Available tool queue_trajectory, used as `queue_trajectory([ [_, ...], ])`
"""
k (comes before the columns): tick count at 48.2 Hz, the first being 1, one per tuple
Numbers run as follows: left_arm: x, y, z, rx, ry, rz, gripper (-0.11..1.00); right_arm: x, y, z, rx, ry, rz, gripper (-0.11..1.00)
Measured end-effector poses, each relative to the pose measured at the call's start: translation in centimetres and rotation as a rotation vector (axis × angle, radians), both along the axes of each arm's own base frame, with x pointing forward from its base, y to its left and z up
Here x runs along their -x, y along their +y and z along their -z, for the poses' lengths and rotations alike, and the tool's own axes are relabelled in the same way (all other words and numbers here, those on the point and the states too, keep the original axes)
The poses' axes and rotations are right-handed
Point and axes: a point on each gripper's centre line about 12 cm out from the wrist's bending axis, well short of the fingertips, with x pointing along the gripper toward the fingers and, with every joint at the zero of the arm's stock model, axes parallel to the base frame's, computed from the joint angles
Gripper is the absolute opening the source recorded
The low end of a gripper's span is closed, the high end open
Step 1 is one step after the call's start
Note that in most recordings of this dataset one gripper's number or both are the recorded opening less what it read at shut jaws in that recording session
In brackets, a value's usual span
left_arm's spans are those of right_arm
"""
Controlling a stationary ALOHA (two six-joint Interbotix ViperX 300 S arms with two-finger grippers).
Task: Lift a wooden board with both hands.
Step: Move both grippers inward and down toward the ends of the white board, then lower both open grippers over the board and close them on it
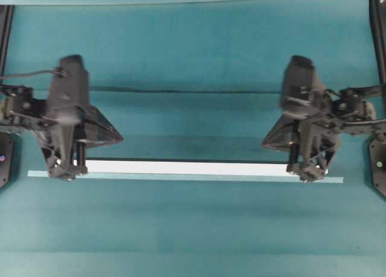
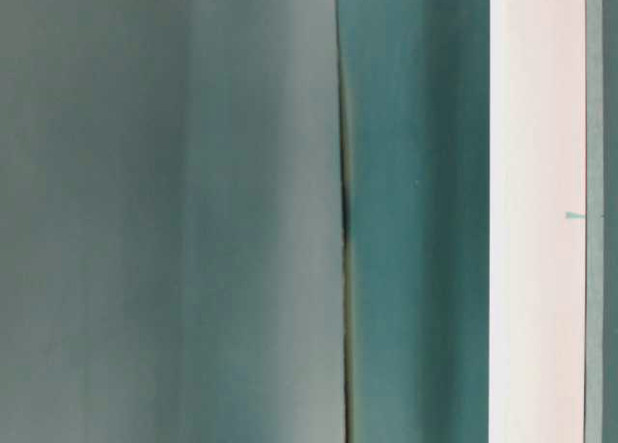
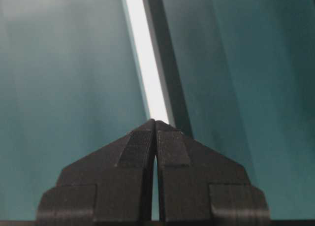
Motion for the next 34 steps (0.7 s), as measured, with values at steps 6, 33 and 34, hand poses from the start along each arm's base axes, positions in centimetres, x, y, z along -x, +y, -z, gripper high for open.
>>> queue_trajectory([
  [6, -0.9, -0.3, 0.9, 0.000, 0.086, 0.009, -0.01, -1.1, 0.0, 0.2, -0.006, 0.059, -0.004, 0.01],
  [33, -1.4, -0.3, 4.0, -0.033, 0.307, 0.044, 0.08, -3.3, -0.2, 2.1, 0.038, 0.317, -0.096, 0.01],
  [34, -1.5, -0.3, 4.0, -0.033, 0.309, 0.044, 0.10, -3.3, -0.2, 2.2, 0.042, 0.319, -0.104, 0.01],
])
